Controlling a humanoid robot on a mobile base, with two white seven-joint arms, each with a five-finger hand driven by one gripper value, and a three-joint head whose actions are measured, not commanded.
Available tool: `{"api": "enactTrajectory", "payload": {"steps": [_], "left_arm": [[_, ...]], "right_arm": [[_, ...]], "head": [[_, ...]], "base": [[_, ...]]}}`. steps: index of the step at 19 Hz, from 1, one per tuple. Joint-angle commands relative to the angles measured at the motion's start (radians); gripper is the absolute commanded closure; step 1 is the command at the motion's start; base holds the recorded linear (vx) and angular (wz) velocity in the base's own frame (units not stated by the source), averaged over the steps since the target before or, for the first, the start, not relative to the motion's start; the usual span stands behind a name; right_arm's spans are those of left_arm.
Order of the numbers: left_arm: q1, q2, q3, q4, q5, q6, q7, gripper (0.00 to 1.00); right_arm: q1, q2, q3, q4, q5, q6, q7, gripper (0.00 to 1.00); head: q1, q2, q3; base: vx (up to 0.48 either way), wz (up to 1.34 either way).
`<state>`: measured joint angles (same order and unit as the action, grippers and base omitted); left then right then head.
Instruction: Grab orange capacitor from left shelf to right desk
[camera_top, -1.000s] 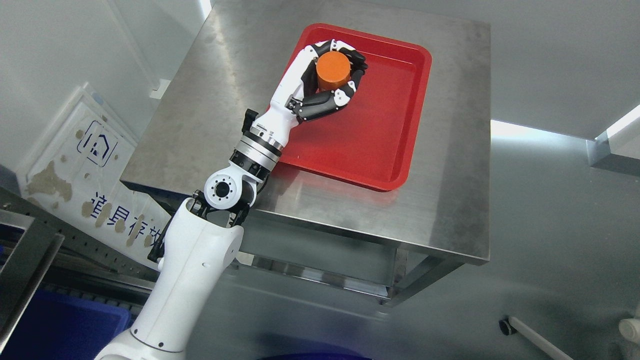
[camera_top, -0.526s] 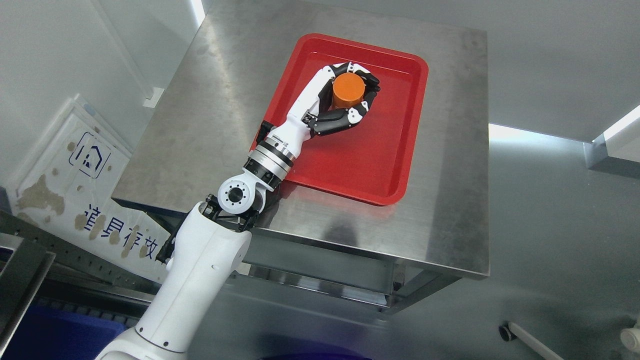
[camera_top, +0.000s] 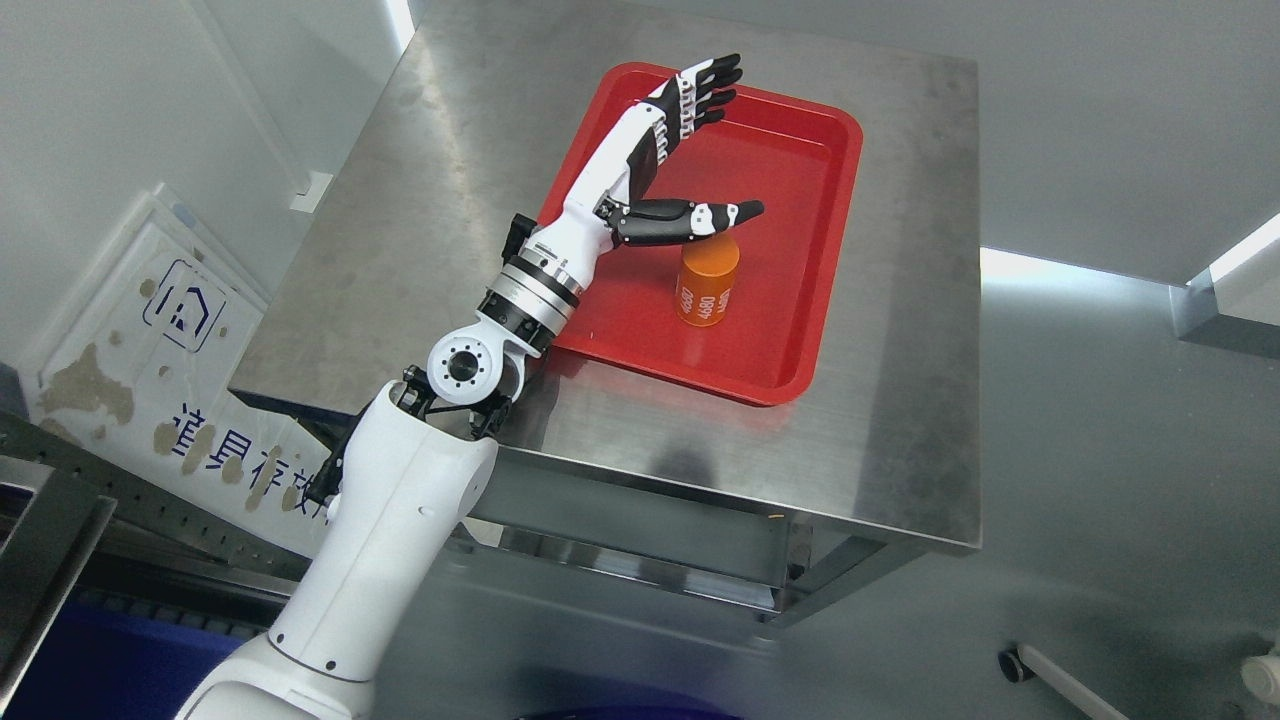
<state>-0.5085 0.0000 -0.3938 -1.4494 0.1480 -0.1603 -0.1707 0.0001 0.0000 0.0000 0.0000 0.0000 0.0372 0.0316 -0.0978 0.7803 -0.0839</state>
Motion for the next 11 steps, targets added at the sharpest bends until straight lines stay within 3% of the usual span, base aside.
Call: {"api": "enactTrajectory", "payload": {"steps": [1, 6, 11], "left_arm": [[-0.028, 0.017, 0.139, -0.103, -0.001, 0.002, 0.002, 0.01], [0.001, 0.017, 0.331, -0.117, -0.001, 0.012, 0.02, 0.01], [0.103, 0.017, 0.423, -0.205, -0.002, 0.154, 0.105, 0.0]], "right_arm": [[0.014, -0.017, -0.011, -0.034, 0.0, 0.0, 0.001, 0.0], [0.014, -0.017, -0.011, -0.034, 0.0, 0.0, 0.001, 0.0], [0.014, -0.017, -0.011, -0.034, 0.0, 0.0, 0.001, 0.0]], "head": [[0.0, 0.0, 0.0], [0.0, 0.0, 0.0], [0.0, 0.0, 0.0]], "base": [[0.0, 0.0], [0.0, 0.0], [0.0, 0.0]]}}
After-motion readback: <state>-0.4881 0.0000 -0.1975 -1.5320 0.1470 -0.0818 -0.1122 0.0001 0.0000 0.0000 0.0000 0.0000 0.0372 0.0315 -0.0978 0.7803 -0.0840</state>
